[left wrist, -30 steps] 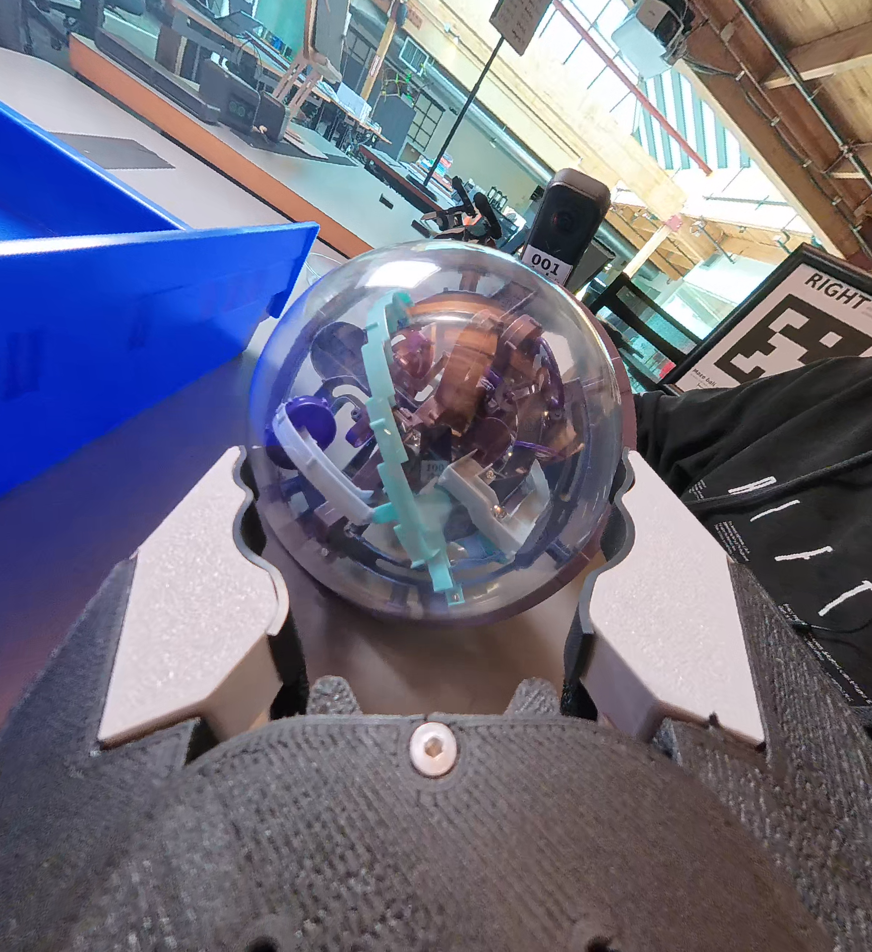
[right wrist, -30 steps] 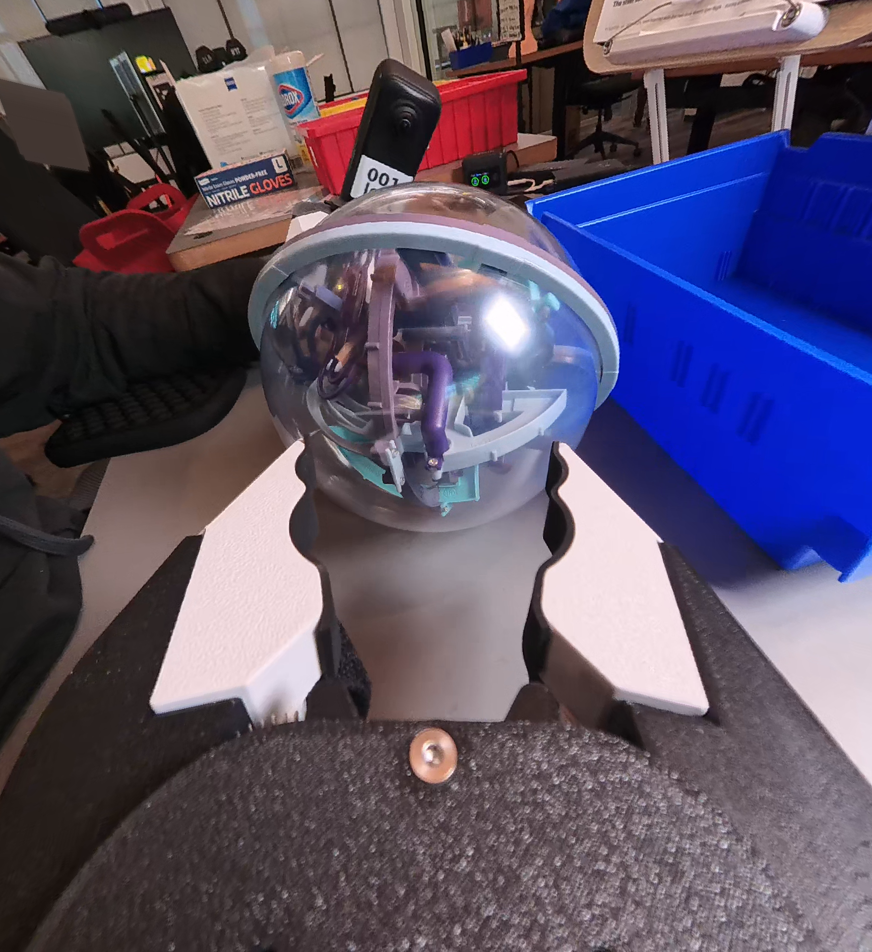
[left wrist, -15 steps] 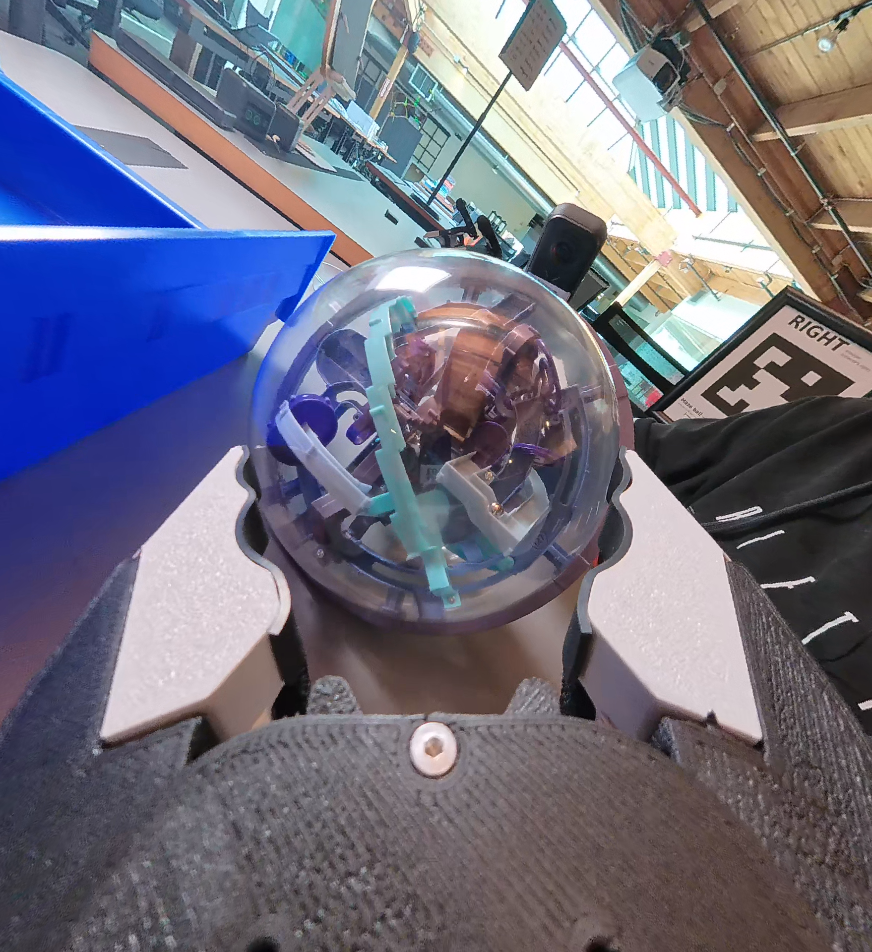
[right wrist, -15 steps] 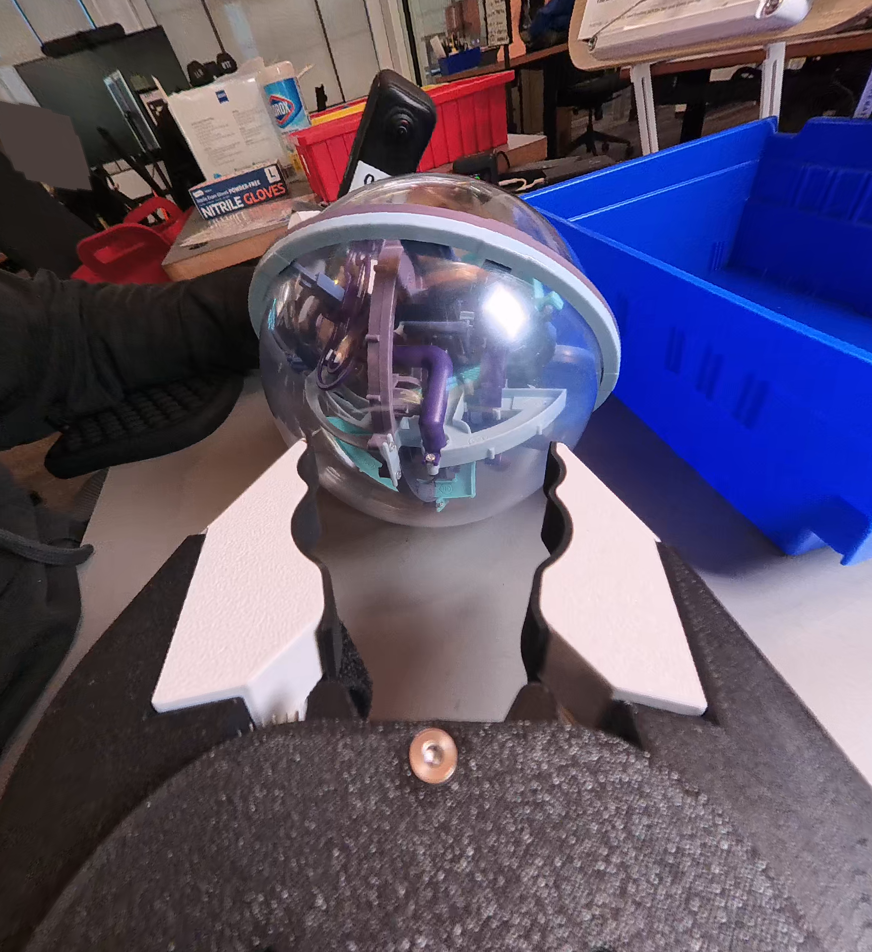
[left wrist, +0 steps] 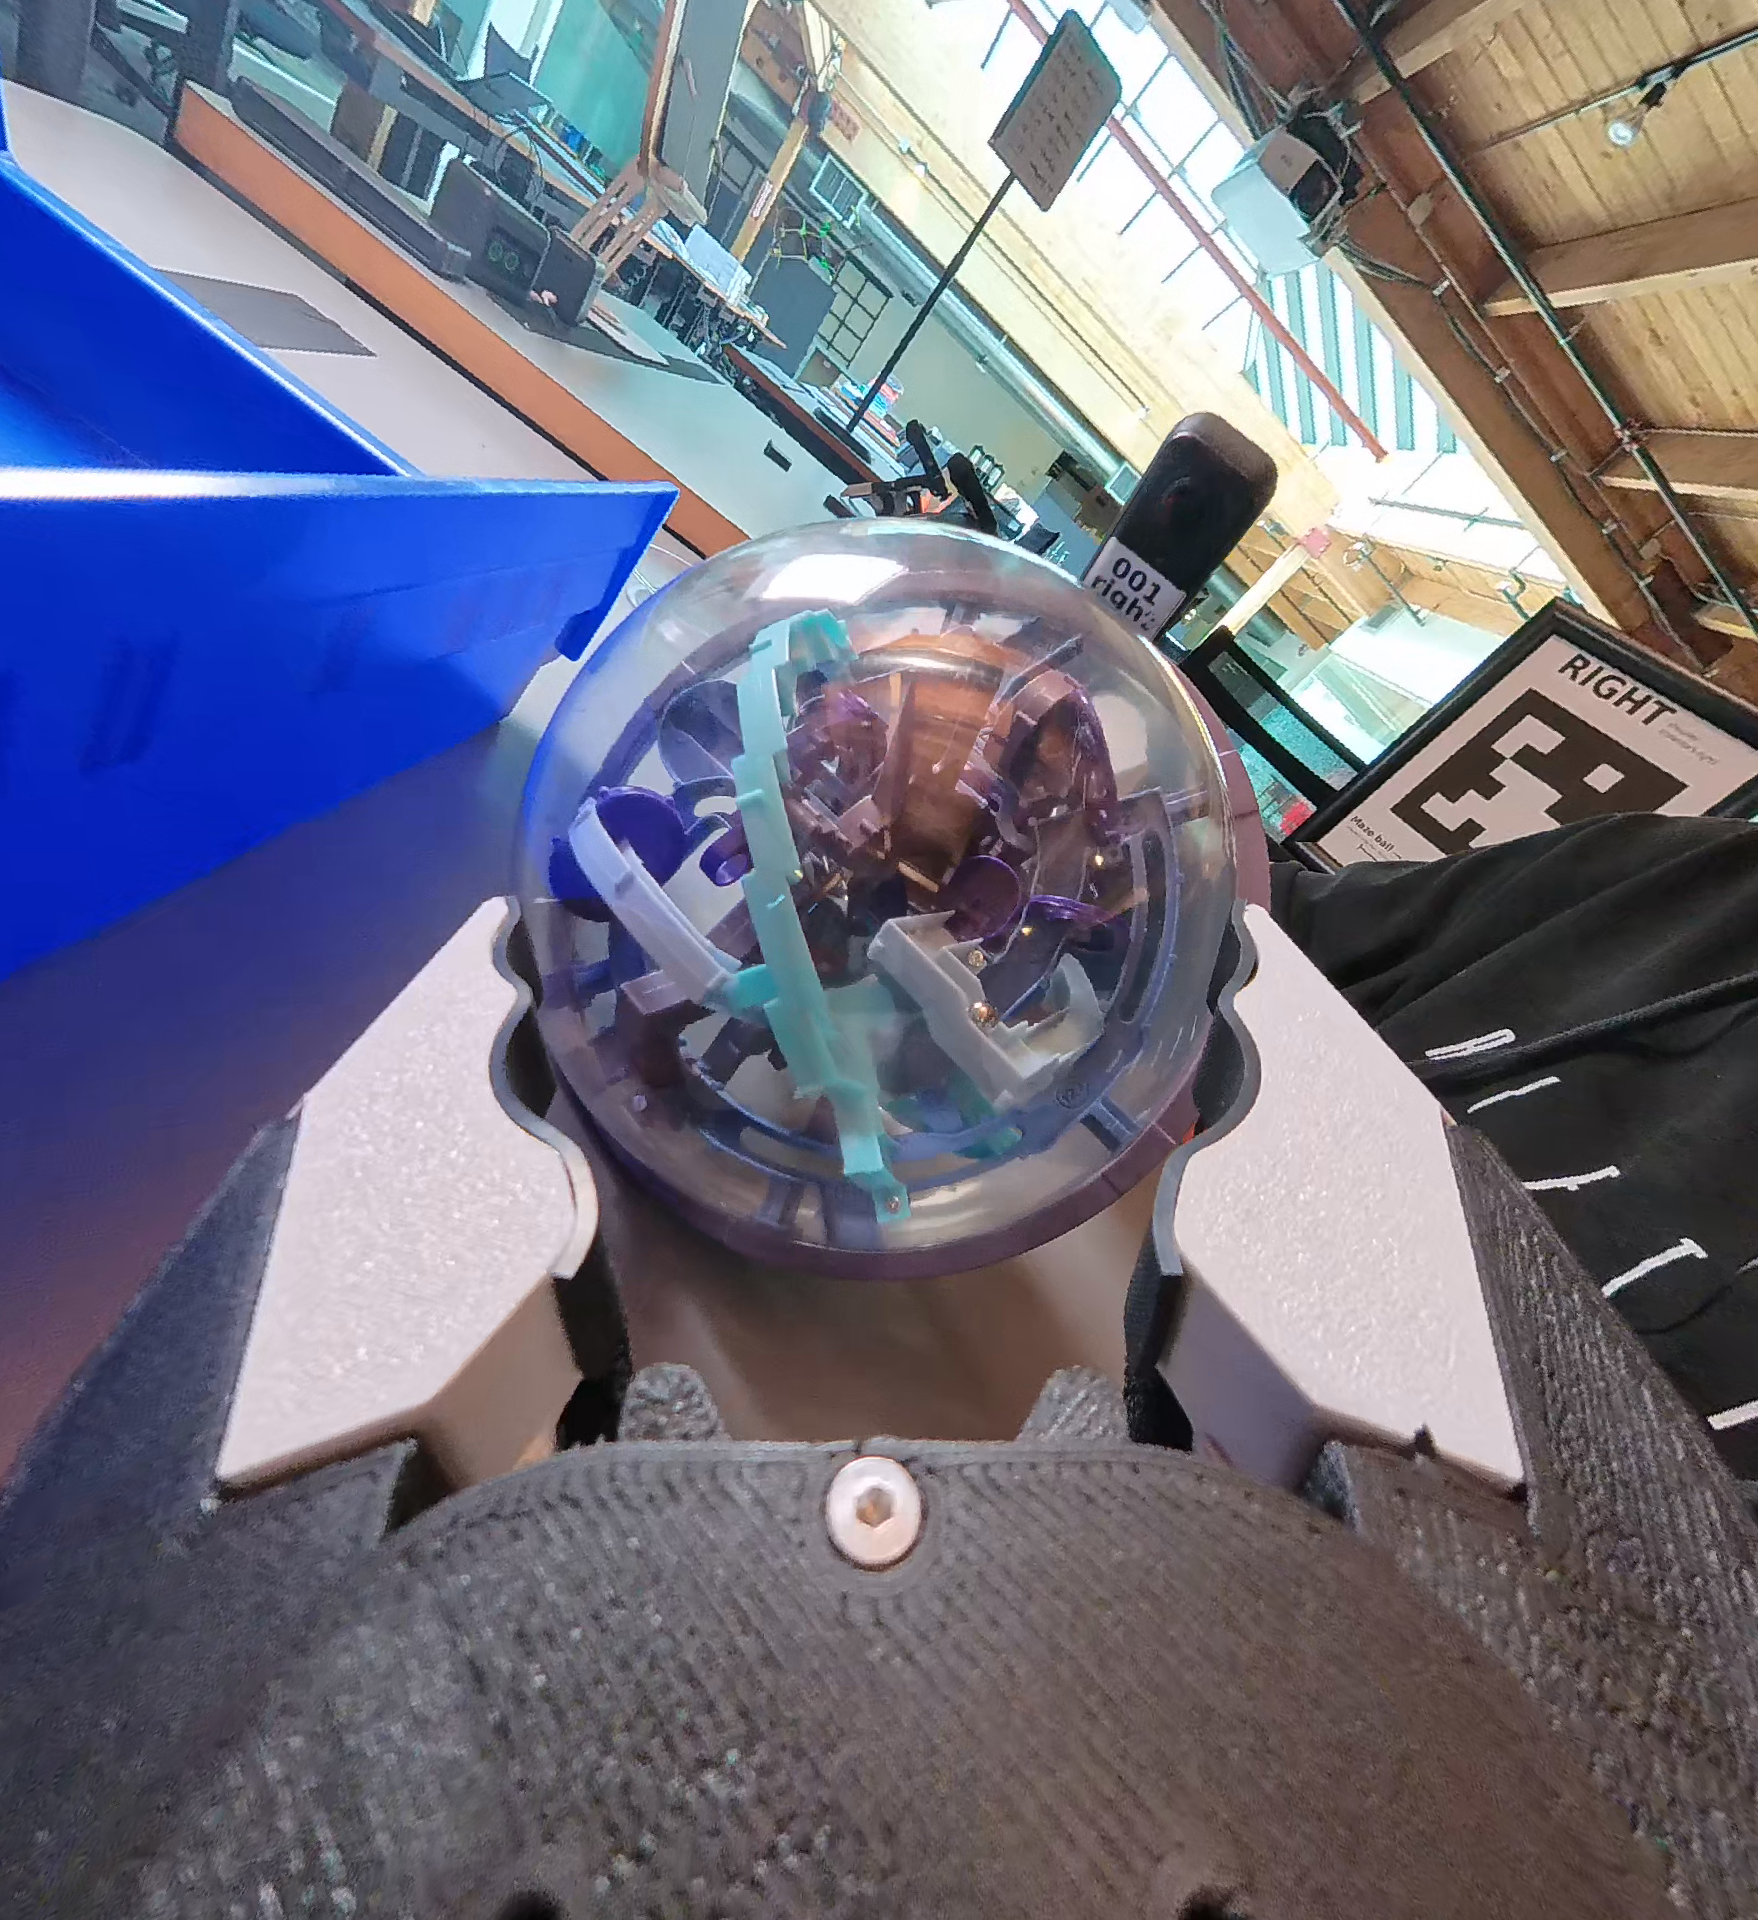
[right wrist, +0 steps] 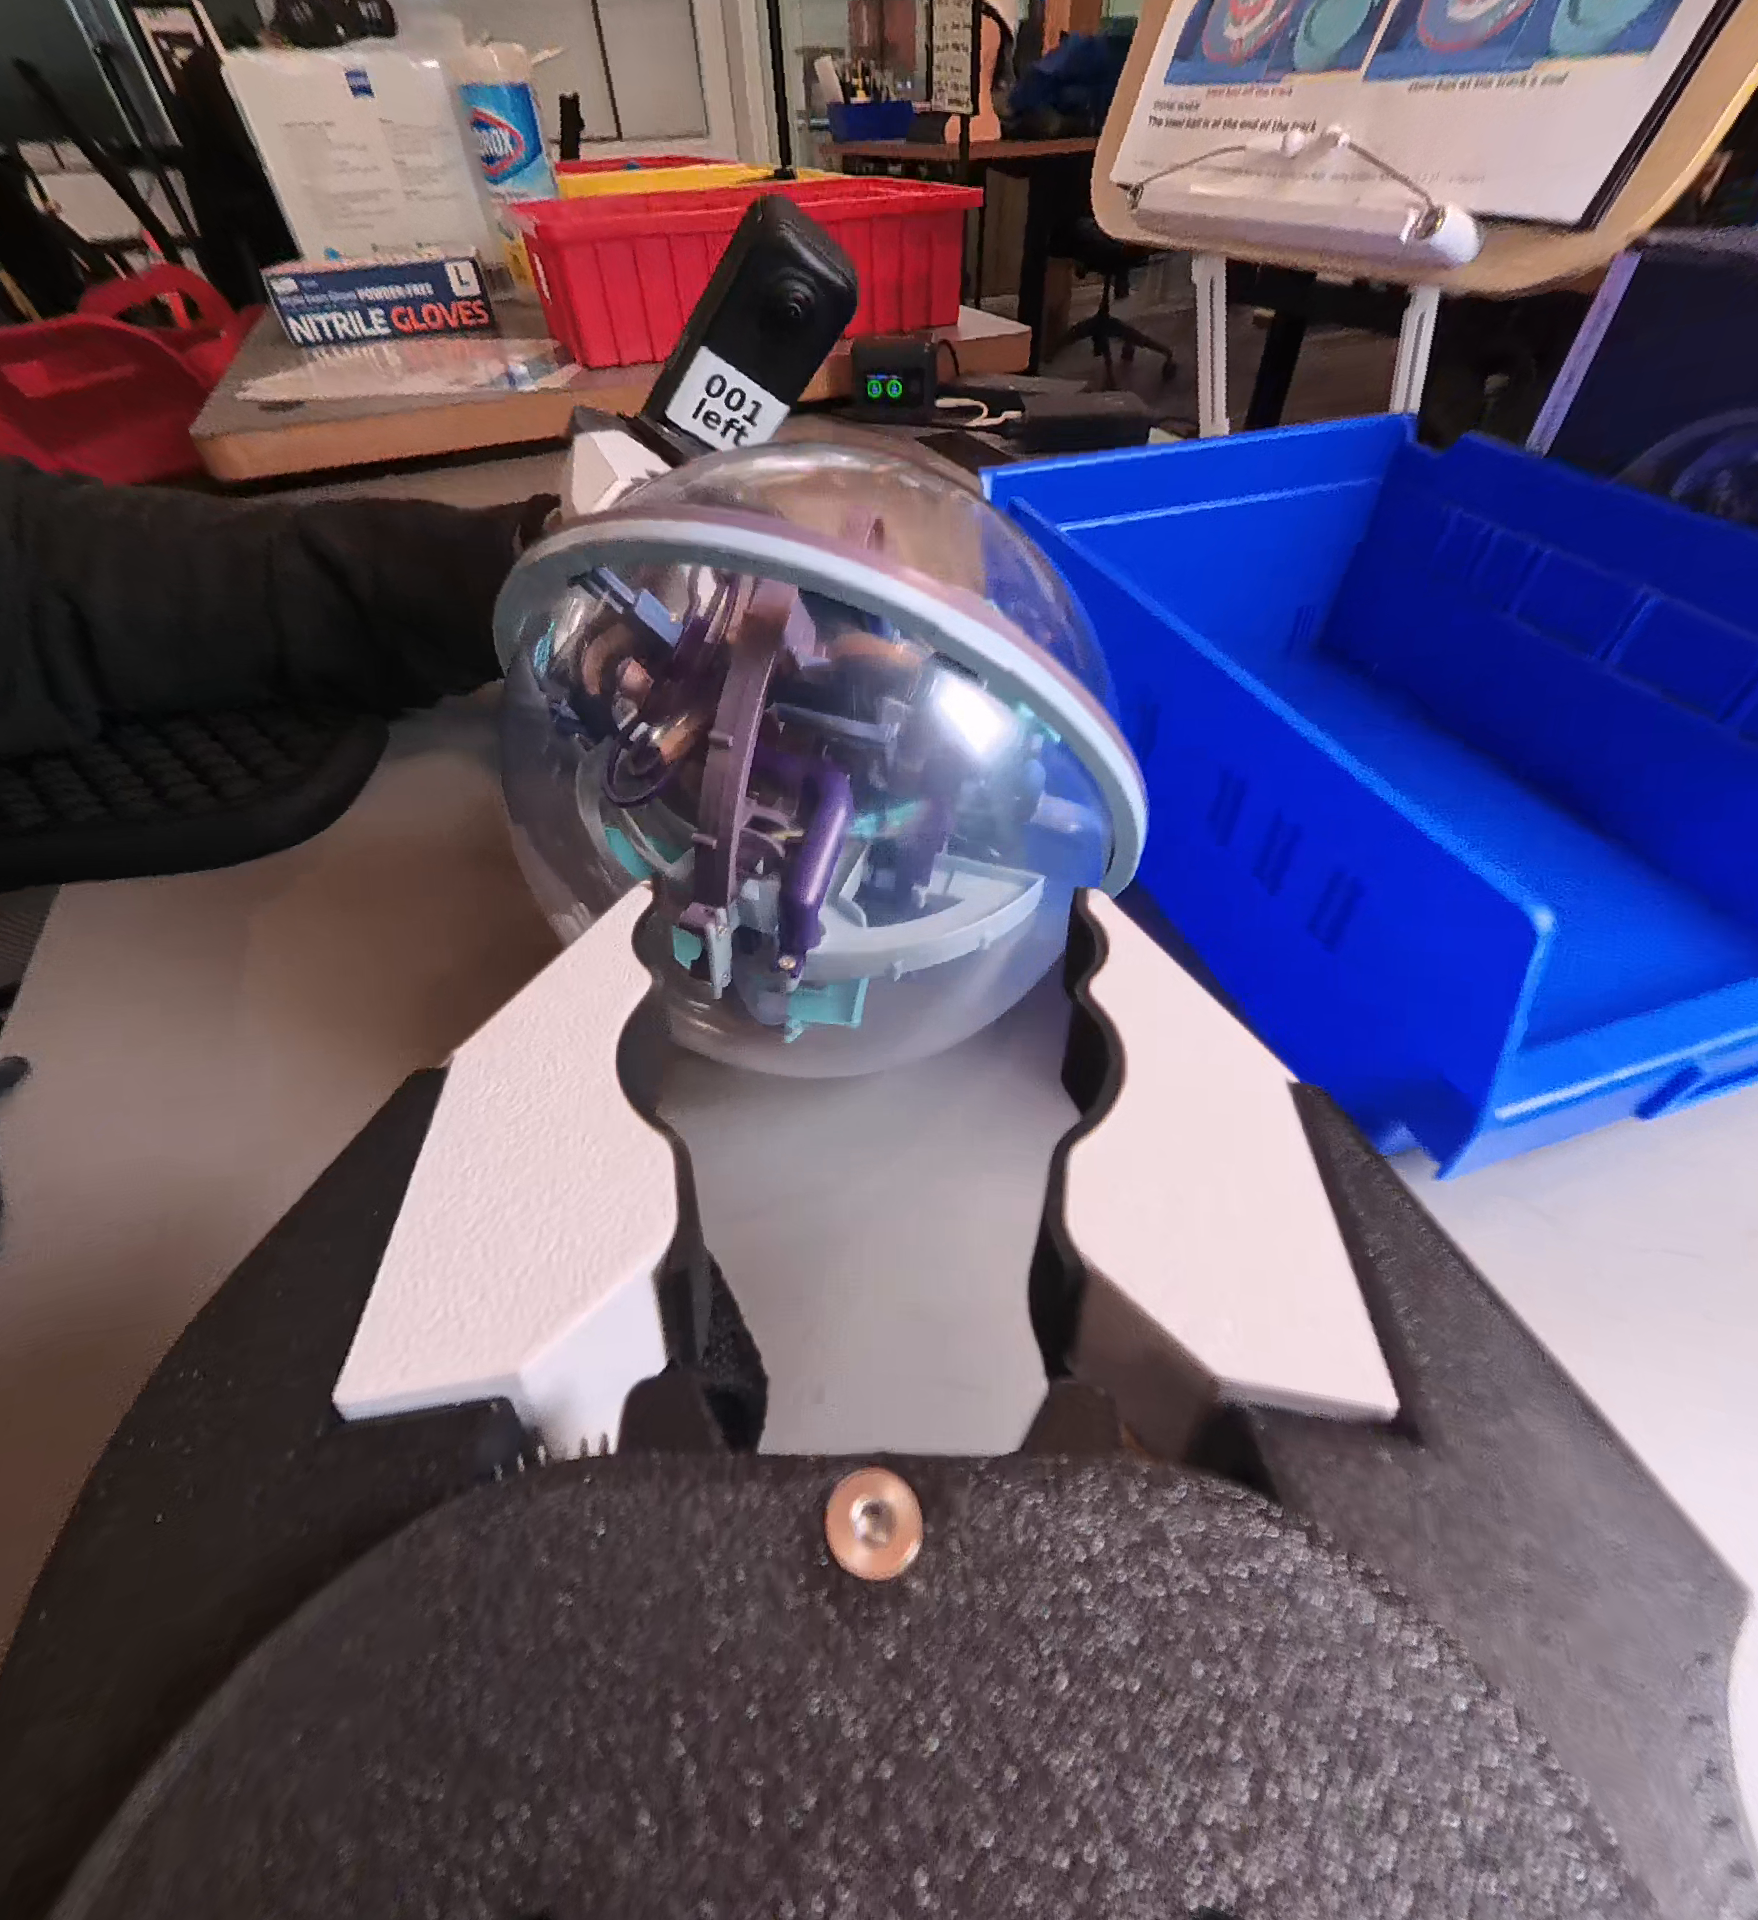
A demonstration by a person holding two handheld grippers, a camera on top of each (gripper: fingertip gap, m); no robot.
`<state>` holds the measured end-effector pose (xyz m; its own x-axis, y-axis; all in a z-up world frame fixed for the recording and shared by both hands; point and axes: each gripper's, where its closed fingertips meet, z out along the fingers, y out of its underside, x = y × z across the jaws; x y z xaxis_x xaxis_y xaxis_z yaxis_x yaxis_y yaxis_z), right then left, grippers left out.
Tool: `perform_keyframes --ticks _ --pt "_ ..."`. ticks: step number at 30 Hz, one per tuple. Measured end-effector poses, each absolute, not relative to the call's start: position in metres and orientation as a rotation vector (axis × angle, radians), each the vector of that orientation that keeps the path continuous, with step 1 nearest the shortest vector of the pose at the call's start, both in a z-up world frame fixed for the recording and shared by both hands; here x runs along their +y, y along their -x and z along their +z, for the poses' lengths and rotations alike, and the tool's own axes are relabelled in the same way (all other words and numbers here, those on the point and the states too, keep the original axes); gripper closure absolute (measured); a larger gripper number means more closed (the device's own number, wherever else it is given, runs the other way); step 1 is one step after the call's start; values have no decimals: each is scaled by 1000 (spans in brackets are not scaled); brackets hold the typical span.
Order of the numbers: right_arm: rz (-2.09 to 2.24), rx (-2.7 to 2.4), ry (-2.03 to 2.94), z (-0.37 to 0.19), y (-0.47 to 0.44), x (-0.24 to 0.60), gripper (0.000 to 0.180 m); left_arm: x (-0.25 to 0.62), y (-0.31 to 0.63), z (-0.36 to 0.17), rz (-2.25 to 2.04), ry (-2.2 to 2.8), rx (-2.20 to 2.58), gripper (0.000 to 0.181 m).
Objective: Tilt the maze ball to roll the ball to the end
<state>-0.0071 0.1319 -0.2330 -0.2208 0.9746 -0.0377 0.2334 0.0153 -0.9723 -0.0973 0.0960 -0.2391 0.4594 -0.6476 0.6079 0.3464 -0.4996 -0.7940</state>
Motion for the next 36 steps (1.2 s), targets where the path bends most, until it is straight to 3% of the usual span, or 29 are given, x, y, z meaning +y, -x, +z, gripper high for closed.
perform_keyframes --ticks 11,25,36 --pt "876 -1776 950 -177 17 132 131 95 96 -238 -1219 1704 283 54" --pt "741 -2055 804 -180 34 108 136 97 95 -237 -1222 1705 272 54" --pt "744 -2102 823 -183 35 112 159 101 95 -237 -1244 1705 244 54"
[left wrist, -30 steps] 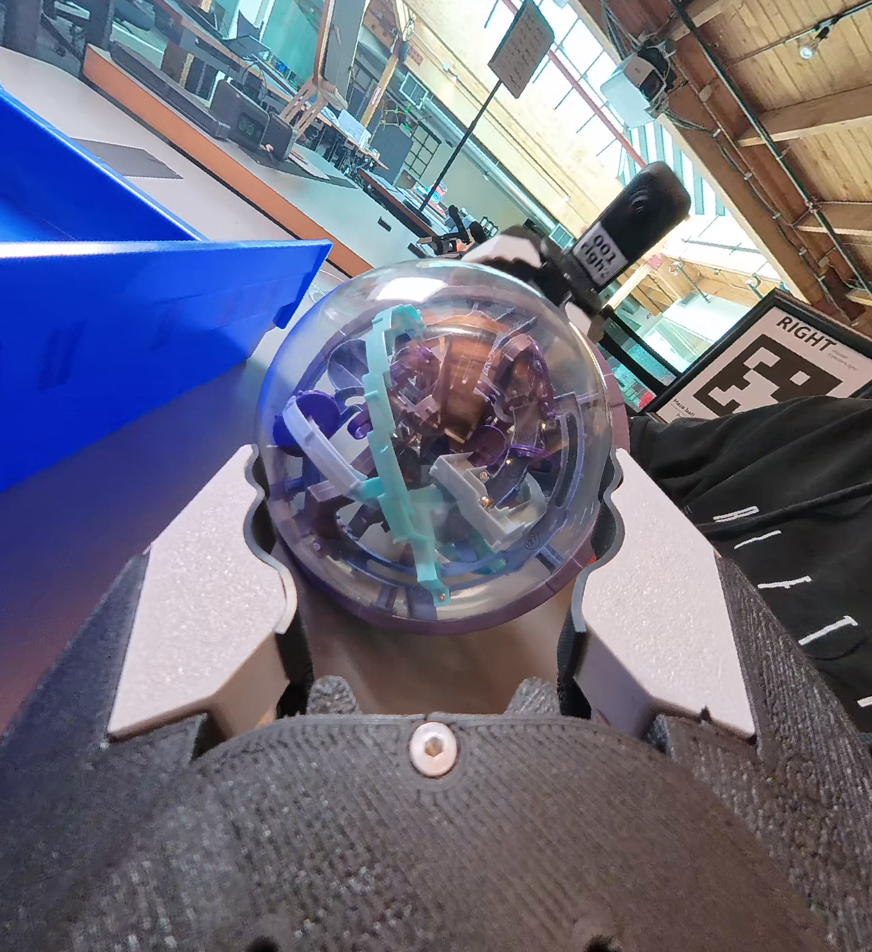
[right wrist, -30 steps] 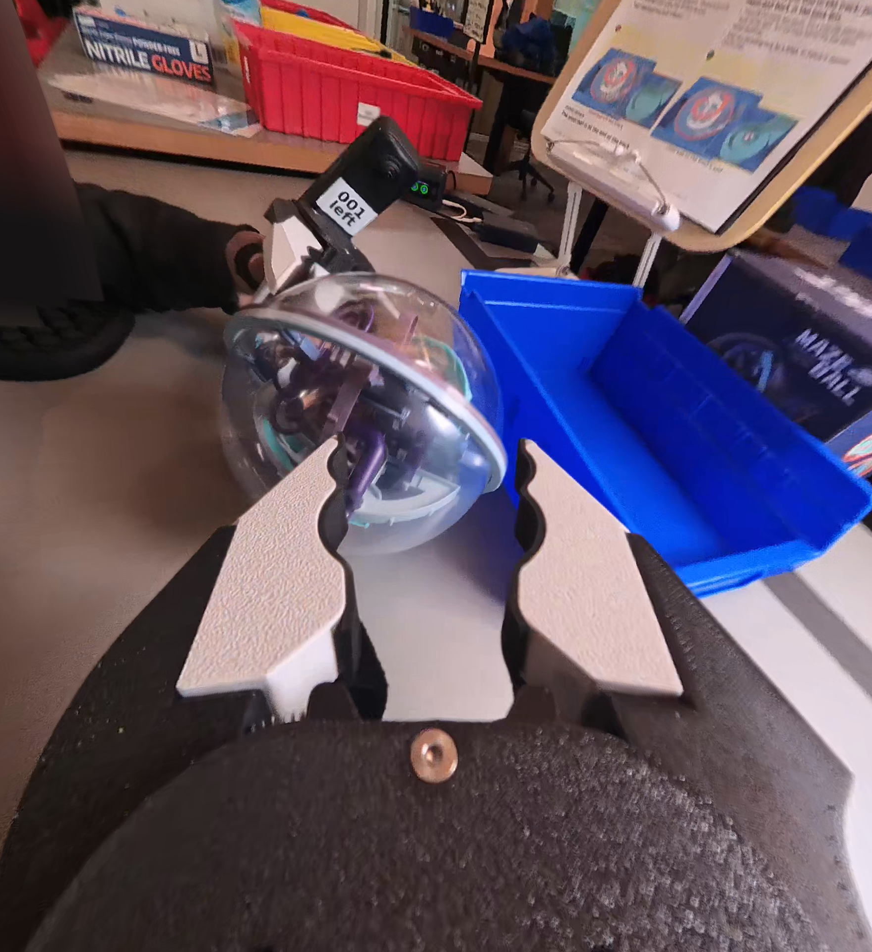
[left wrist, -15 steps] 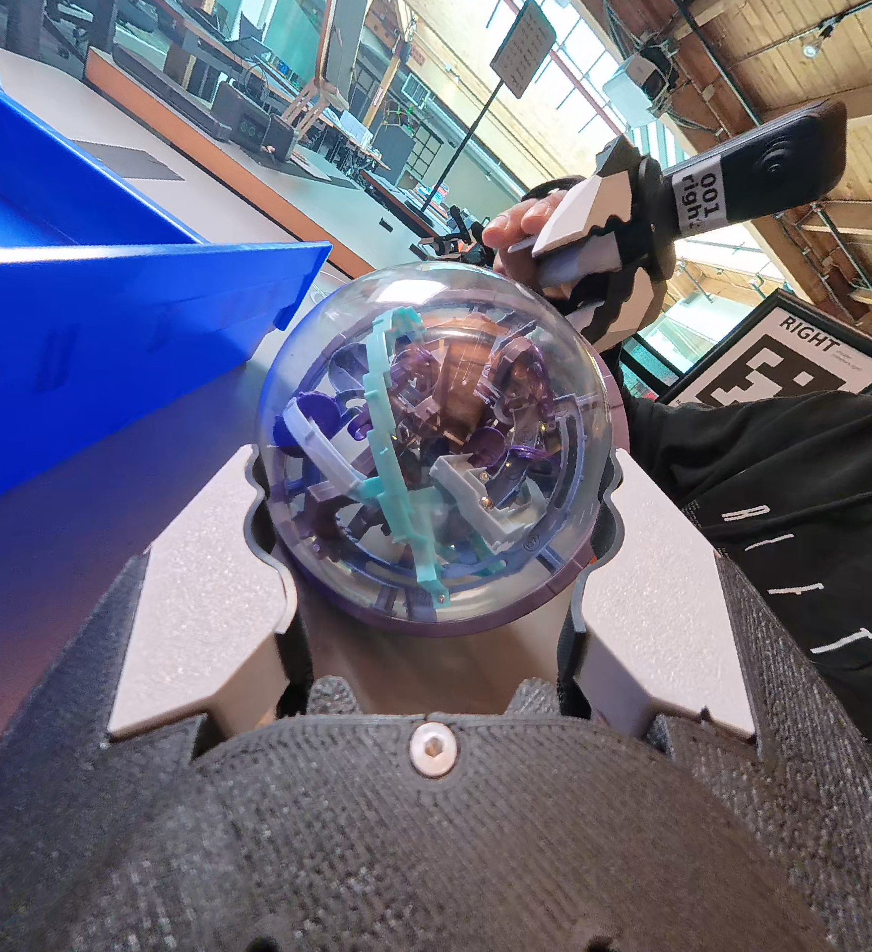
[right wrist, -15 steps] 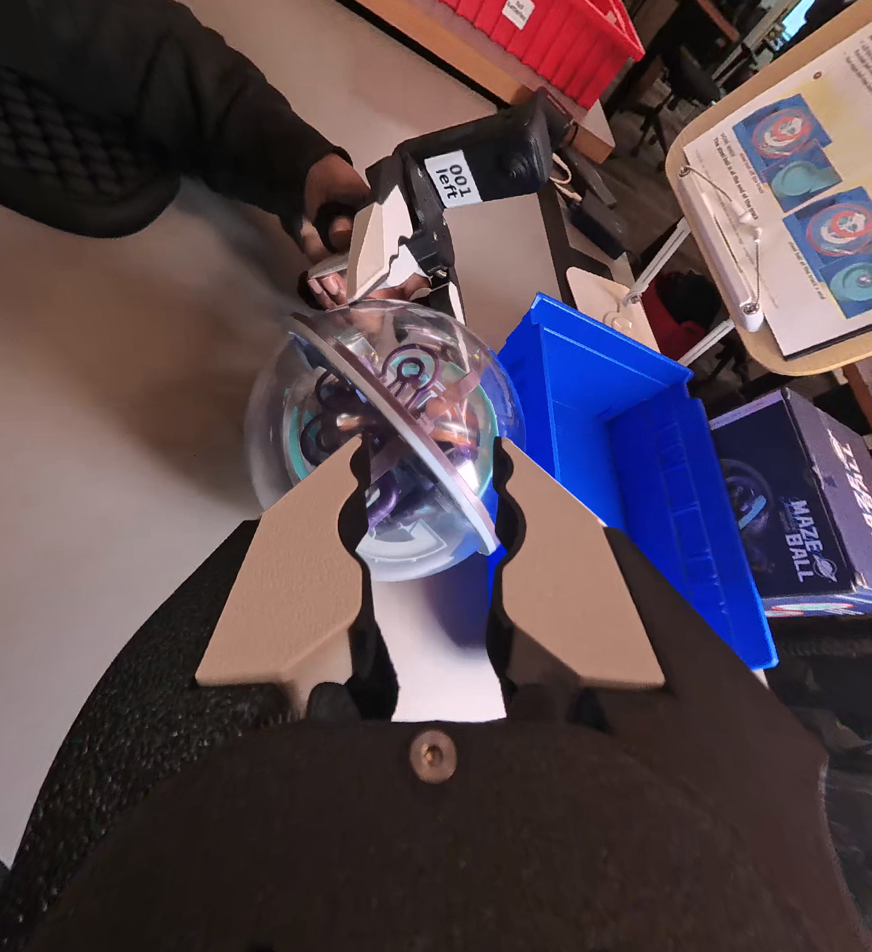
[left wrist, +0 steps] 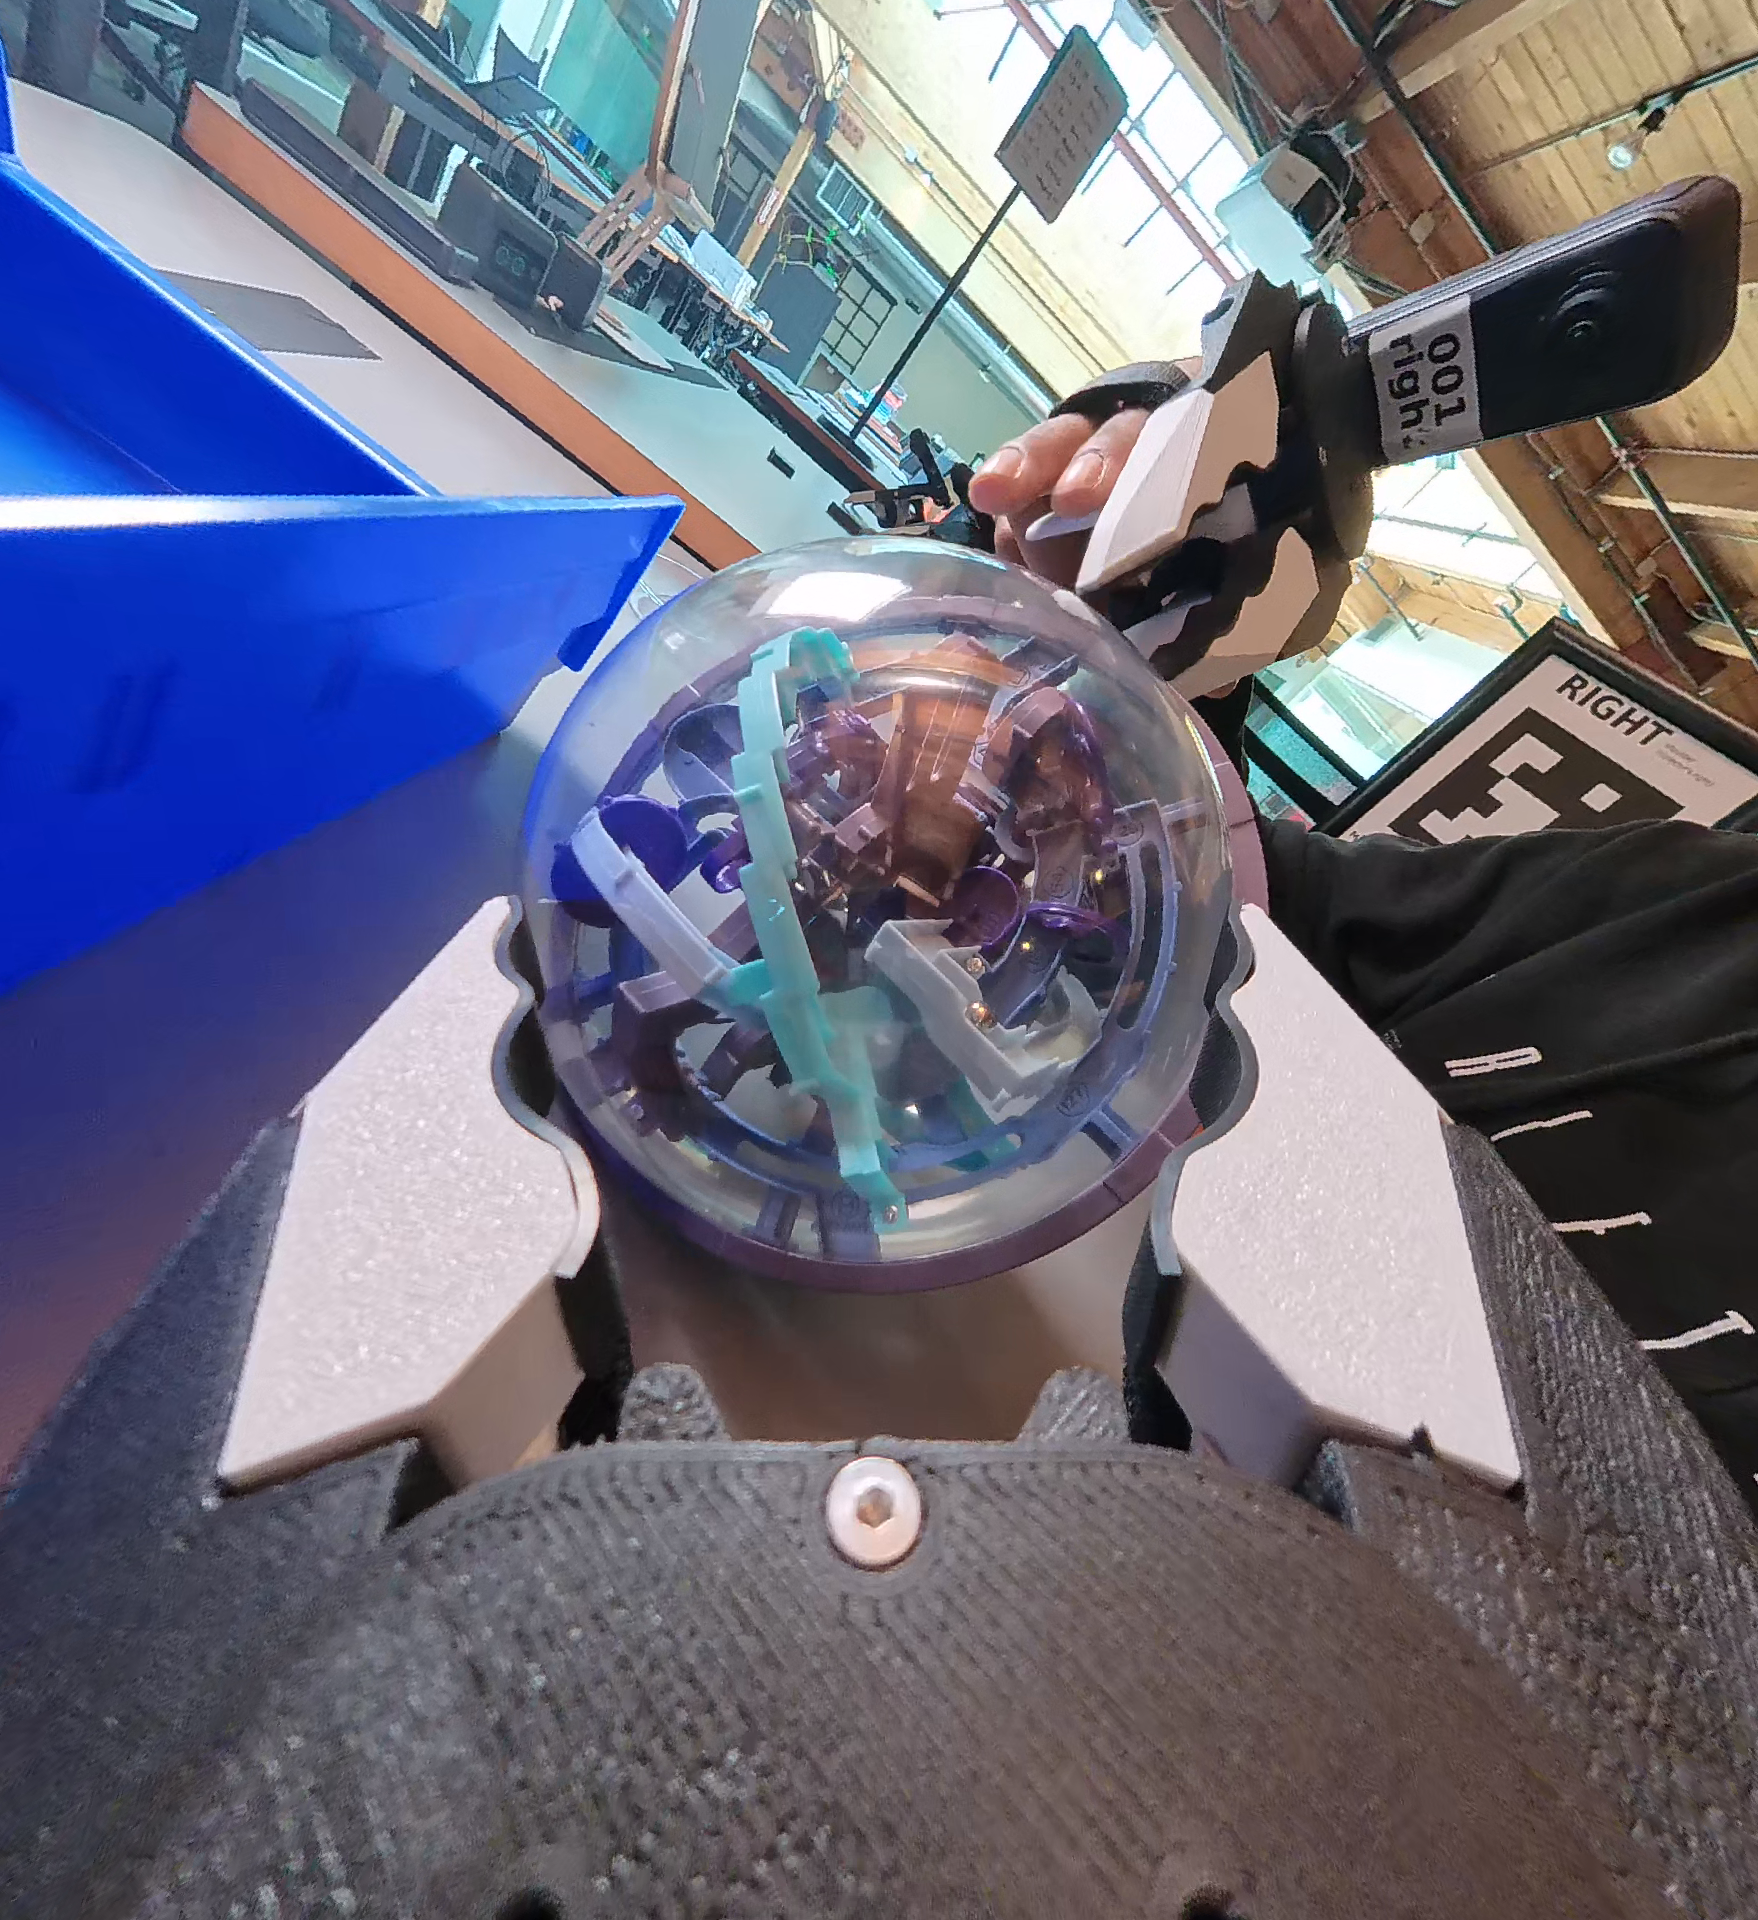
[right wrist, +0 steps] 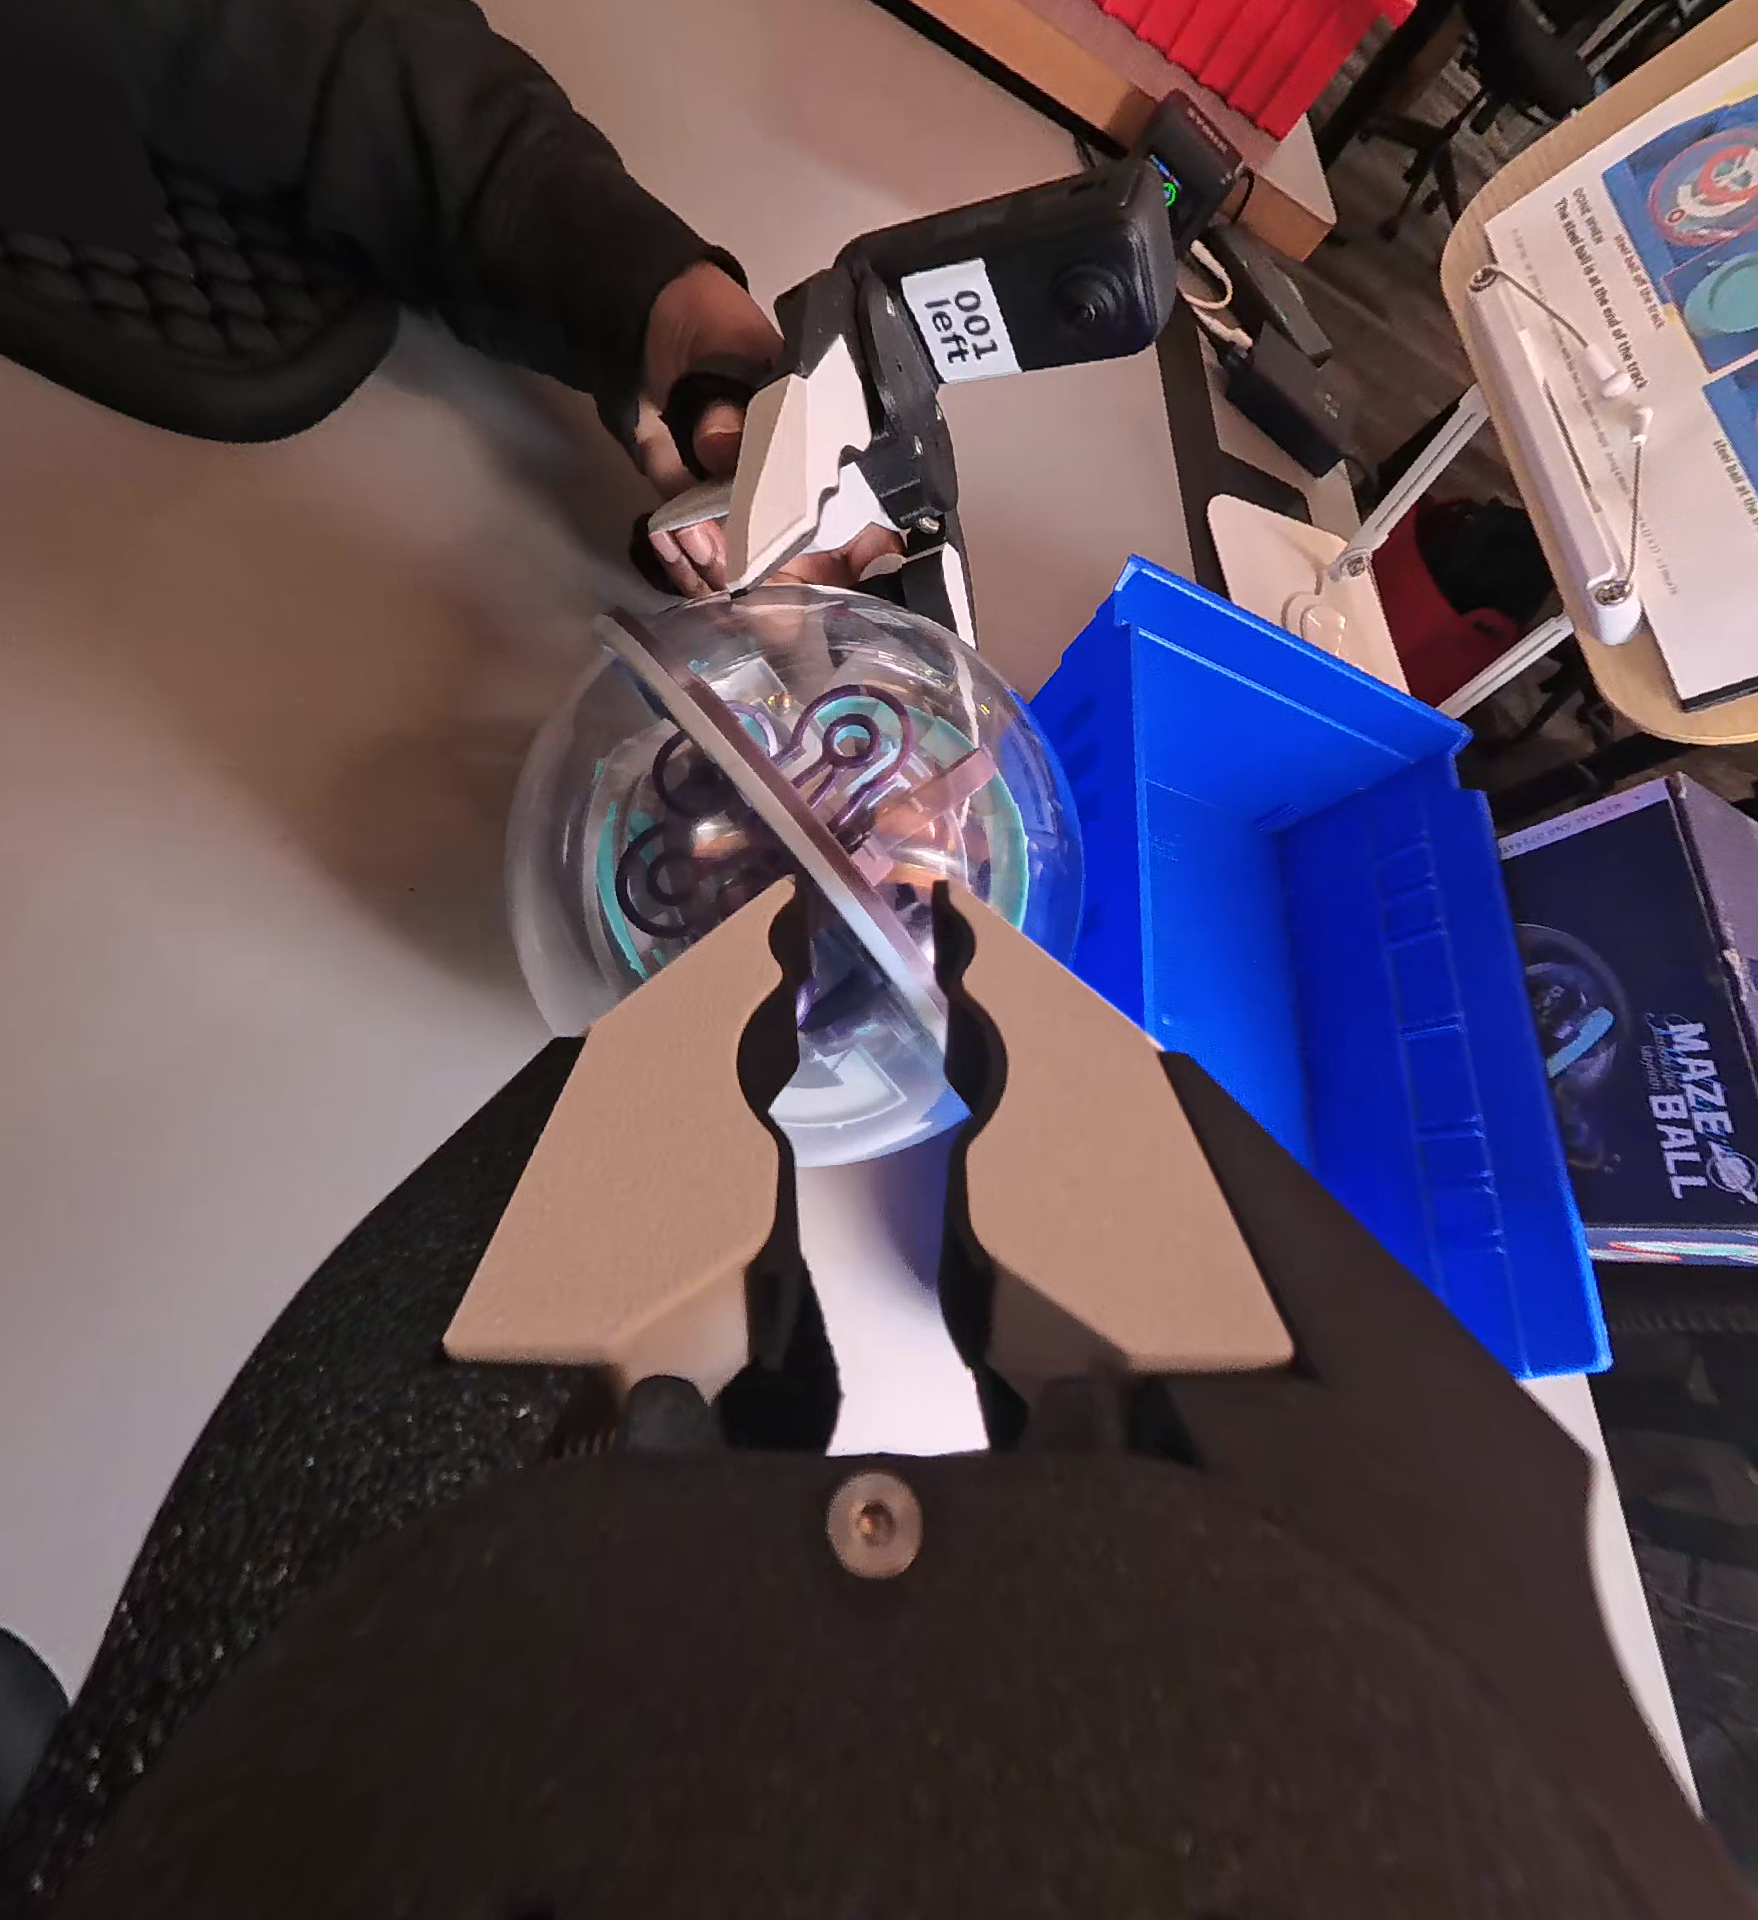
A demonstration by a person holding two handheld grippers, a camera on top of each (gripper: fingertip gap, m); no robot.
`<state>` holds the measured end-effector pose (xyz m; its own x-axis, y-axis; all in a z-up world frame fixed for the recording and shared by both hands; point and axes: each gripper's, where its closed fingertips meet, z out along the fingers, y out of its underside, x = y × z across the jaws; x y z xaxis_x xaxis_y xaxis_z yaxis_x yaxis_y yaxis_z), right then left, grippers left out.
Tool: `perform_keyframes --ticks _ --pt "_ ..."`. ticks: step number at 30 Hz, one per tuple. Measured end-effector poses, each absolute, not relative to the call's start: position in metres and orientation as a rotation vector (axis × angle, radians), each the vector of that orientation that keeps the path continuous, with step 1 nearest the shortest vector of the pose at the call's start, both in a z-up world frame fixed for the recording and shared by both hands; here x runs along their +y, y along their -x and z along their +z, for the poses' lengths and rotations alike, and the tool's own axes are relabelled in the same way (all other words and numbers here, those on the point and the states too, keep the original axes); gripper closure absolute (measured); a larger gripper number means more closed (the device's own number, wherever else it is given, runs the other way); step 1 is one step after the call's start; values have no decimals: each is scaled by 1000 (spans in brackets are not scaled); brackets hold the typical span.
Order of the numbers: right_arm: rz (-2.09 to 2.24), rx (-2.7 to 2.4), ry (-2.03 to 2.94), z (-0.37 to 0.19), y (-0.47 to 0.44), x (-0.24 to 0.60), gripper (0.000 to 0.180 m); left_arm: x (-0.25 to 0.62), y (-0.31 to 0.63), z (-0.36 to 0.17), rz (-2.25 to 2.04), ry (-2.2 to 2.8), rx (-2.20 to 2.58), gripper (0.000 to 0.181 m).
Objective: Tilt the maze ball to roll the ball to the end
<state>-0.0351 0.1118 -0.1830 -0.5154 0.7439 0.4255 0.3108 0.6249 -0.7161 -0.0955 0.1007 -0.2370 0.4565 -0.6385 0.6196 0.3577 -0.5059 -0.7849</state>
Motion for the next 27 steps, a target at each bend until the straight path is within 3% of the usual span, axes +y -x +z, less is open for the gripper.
perform_keyframes --ticks 3,27 --pt "754 -2110 814 -184 35 110 167 101 96 -237 -1252 1705 234 54" --pt "756 -2091 690 -185 31 106 172 87 100 -245 -1150 1721 415 65"
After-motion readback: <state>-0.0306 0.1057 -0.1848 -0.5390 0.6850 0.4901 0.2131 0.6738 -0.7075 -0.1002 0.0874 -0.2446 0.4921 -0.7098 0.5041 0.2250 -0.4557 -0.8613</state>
